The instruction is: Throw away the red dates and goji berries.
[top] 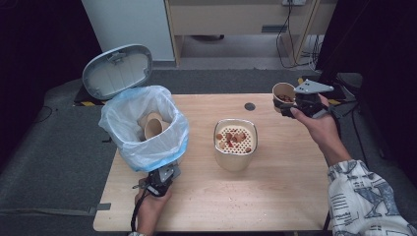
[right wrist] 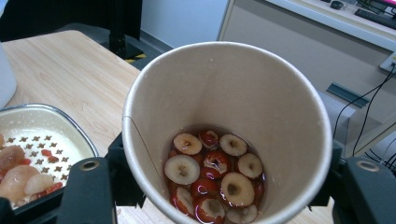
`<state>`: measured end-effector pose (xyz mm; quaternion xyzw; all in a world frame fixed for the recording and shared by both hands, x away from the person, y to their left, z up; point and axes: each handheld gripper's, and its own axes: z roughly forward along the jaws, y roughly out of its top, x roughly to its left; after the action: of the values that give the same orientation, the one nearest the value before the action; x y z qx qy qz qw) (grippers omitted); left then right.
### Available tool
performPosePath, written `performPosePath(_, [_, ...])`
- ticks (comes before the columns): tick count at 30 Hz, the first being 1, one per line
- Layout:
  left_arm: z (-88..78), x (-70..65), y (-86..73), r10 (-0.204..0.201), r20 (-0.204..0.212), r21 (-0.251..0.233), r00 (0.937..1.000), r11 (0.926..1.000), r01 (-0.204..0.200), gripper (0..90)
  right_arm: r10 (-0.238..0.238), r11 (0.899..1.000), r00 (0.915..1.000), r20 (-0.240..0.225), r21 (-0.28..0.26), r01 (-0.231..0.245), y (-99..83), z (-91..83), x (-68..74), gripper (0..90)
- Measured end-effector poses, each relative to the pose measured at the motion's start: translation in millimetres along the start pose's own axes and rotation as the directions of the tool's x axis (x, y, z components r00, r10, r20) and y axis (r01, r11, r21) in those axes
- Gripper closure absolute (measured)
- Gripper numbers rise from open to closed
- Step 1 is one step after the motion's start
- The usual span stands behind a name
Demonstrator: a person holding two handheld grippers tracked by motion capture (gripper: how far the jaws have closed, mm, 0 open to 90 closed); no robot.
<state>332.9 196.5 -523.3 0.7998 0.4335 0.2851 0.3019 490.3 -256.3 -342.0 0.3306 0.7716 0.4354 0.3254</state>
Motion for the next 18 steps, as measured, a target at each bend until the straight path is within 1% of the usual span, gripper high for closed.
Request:
performPosePath(2, [0.0,0.1,0.0,0.0,0.0,0.0,1.0,1.0,0.0,87.9,0.002,1.0,1.0,0.0,0.0,-0.002,1.0,0.6,0.4,33.6])
performPosePath(6, [0.0,0.0,0.1,0.001,0.0,0.0,1.0,1.0,-0.001,87.9,-0.017,1.0,0.9998,-0.005,0.001,0.017,5.3,4.3,2.9,33.5])
performPosePath(9, [0.0,0.0,0.0,0.001,0.0,0.0,1.0,1.0,-0.001,87.9,-0.022,1.0,0.9997,-0.009,0.0,0.022,6.8,5.0,3.9,33.5])
performPosePath(13, [0.0,0.0,0.1,0.0,0.0,0.0,1.0,1.0,0.0,87.9,-0.04,0.999,0.9991,-0.013,0.0,0.04,11.3,6.8,6.3,33.4])
performPosePath(16, [0.0,0.0,0.1,0.001,0.0,0.001,1.0,1.0,-0.001,87.9,-0.059,0.998,0.9982,-0.014,-0.012,0.059,17.2,7.2,8.1,33.3])
performPosePath(17, [0.0,0.1,0.1,0.001,0.001,0.001,1.0,1.0,-0.001,87.9,-0.059,0.998,0.9982,-0.014,-0.012,0.059,17.2,7.2,8.1,33.3])
performPosePath(18, [0.0,0.1,0.1,0.001,0.001,0.001,1.0,1.0,-0.001,87.9,-0.075,0.997,0.997,-0.02,-0.017,0.075,20.5,7.3,9.6,33.2])
